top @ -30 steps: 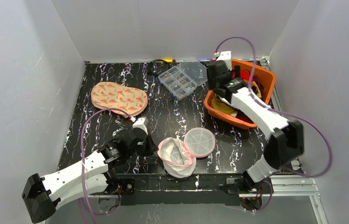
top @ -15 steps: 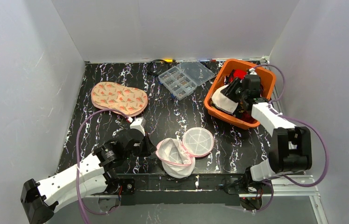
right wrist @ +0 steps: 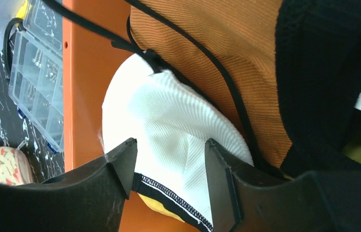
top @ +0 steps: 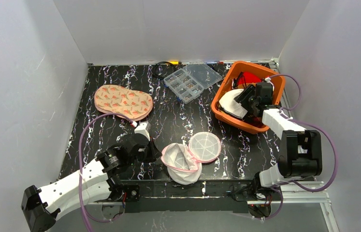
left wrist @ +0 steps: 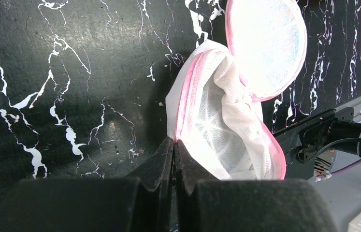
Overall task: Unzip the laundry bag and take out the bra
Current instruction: Pick up the laundry bag at the center of the board.
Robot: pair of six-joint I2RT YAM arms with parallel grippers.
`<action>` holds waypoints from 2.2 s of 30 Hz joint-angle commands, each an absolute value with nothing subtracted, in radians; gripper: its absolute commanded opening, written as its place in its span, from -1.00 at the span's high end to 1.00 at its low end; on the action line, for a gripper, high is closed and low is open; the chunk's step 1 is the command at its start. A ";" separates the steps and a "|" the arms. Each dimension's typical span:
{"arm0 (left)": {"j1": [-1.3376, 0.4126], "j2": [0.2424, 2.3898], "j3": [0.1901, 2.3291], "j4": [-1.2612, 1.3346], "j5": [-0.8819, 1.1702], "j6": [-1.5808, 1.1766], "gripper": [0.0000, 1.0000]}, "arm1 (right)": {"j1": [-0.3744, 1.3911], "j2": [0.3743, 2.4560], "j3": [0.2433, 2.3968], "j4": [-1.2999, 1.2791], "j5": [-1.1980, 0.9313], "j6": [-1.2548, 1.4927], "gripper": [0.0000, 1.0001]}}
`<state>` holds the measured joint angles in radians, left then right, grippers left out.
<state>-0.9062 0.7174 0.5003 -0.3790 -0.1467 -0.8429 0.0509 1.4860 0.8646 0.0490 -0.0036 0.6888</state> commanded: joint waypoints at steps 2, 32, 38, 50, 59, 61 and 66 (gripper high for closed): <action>-0.908 0.718 0.543 -0.423 -0.164 -0.837 1.00 | 0.067 1.398 0.920 0.008 0.024 0.684 -0.36; -0.907 0.788 0.438 -0.439 -0.072 -1.217 -0.34 | 0.750 0.705 0.501 -0.425 0.228 0.658 -0.63; -0.897 0.811 0.324 -0.268 -0.057 -1.356 -0.32 | 0.750 0.645 0.457 -0.411 0.224 0.691 -0.66; -0.883 0.720 0.236 -0.188 -0.140 -1.407 0.86 | 0.750 0.663 0.402 -0.386 0.268 0.725 -0.67; -0.883 0.742 0.309 -0.263 -0.140 -1.307 1.00 | 0.750 0.876 0.395 -0.242 0.279 0.732 -0.65; -0.883 0.741 0.313 -0.270 -0.139 -1.296 1.00 | 0.750 0.908 0.389 -0.209 0.282 0.743 -0.63; -0.881 0.740 0.314 -0.277 -0.132 -1.273 1.00 | 0.750 0.975 0.370 -0.128 0.259 0.765 -0.53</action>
<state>-0.8856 0.7395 0.2836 -0.2325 -0.1131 -1.3136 0.7467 0.9363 0.3866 -0.2401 0.2531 0.7368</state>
